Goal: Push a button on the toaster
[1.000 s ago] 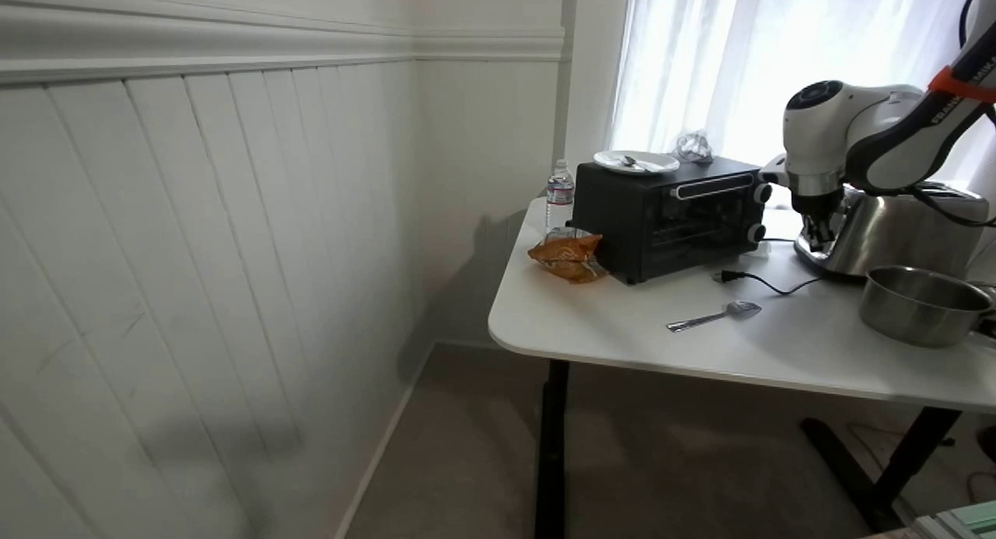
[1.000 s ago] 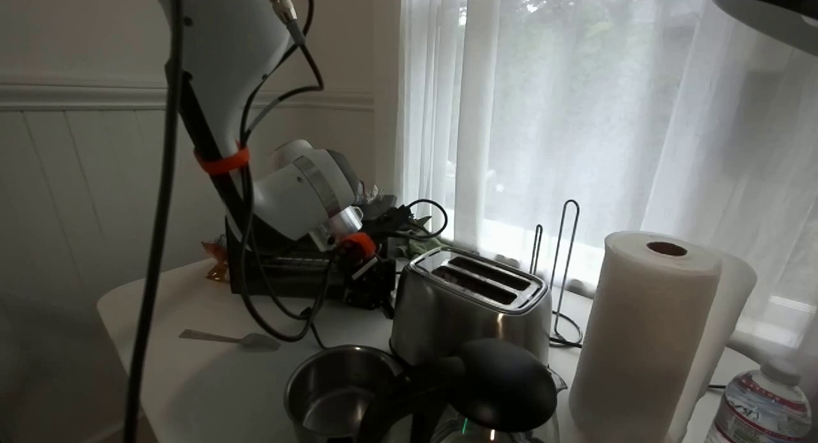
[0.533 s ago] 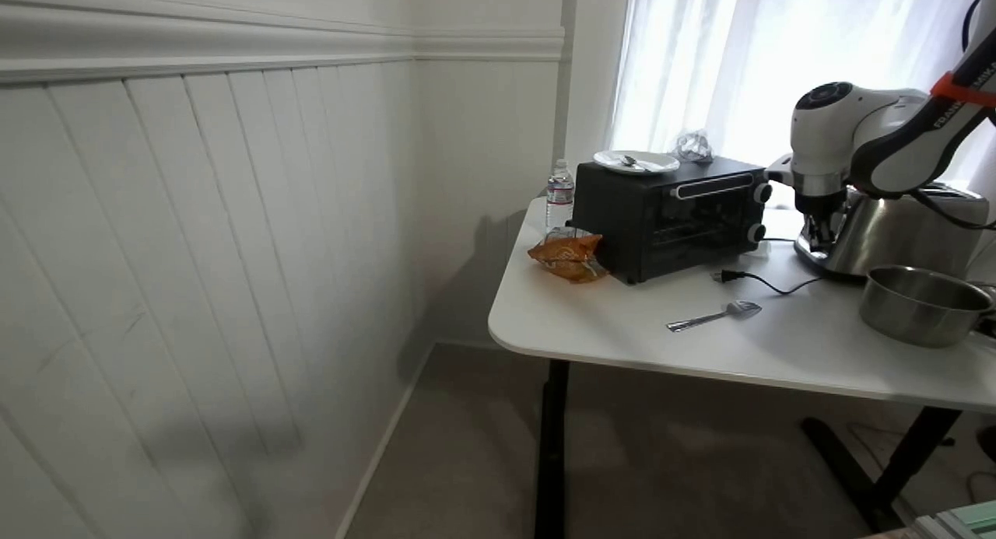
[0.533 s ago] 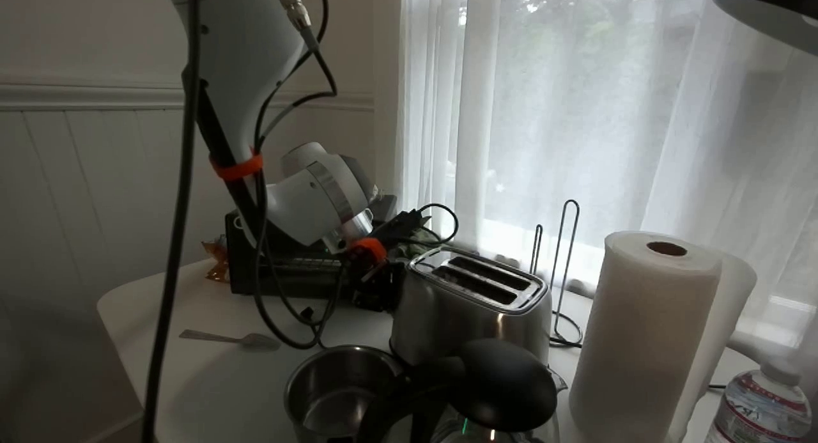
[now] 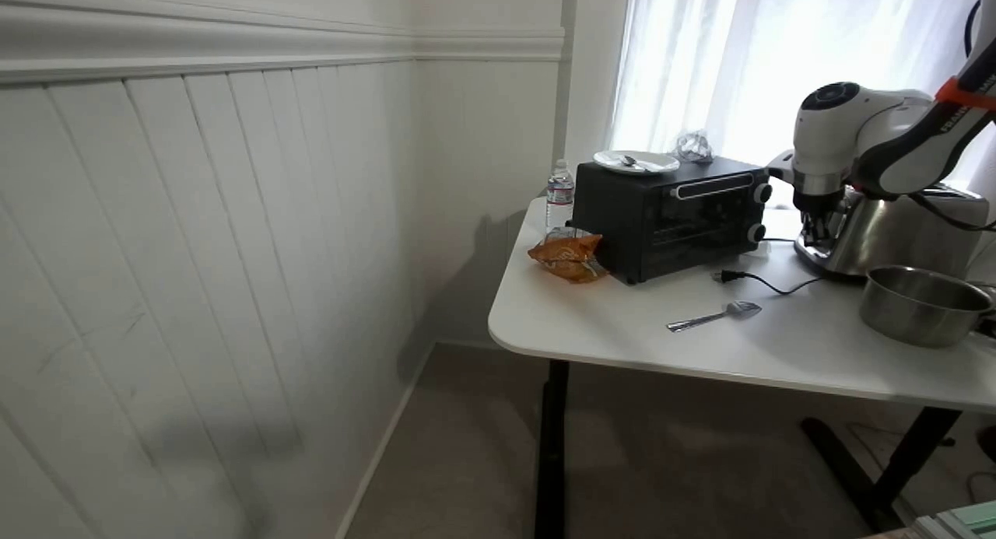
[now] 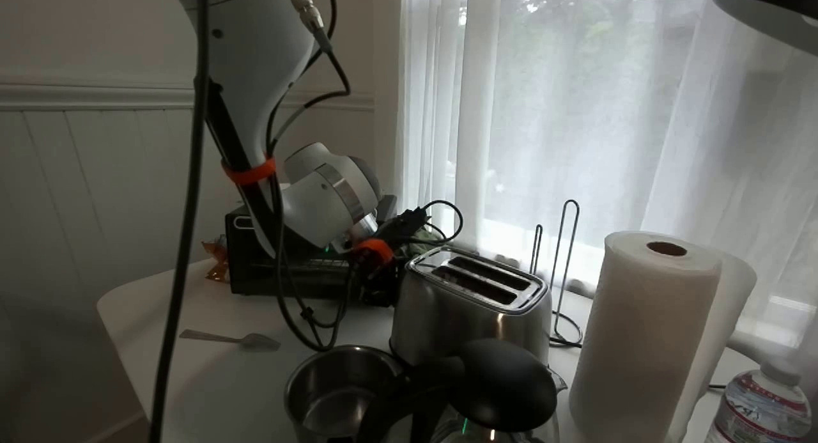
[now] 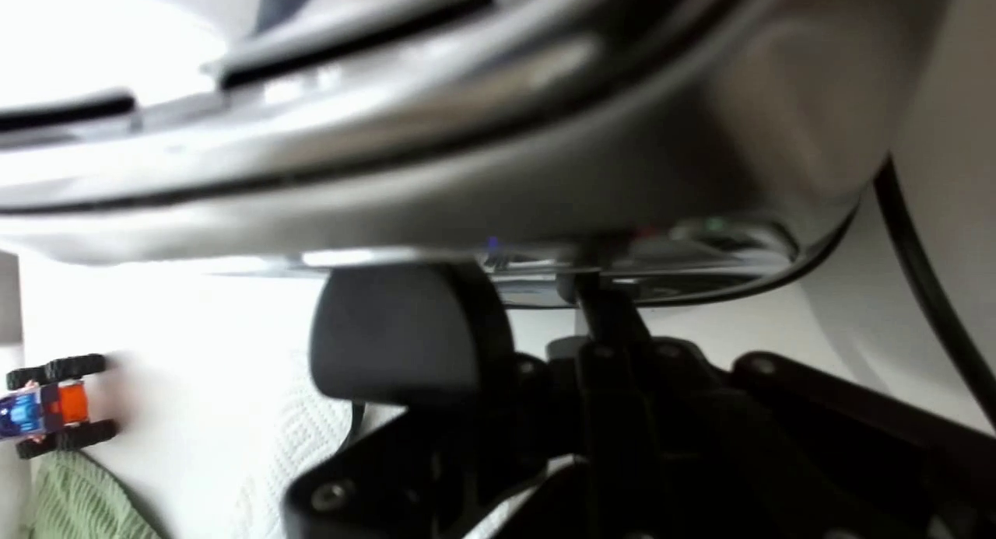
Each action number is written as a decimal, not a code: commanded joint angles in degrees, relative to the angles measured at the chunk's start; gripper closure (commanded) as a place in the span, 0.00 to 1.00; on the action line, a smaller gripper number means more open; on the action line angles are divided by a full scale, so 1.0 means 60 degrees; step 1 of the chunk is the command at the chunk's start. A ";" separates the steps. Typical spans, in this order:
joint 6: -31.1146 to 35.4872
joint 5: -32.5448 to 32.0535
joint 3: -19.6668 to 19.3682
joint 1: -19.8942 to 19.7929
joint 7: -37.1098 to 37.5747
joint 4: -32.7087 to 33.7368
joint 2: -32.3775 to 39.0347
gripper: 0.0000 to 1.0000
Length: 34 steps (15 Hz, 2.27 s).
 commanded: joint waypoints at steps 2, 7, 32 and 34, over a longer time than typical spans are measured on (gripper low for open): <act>0.0265 -0.1047 -0.0342 0.0211 0.0939 0.0330 0.0253 1.00; 0.0224 -0.0908 -0.0201 0.0114 0.0926 0.0291 0.0297 1.00; -0.0103 -0.2266 0.0294 -0.0212 0.2204 0.0292 0.0390 1.00; -0.0165 -0.1715 0.0427 -0.0280 0.1765 0.0157 0.0345 1.00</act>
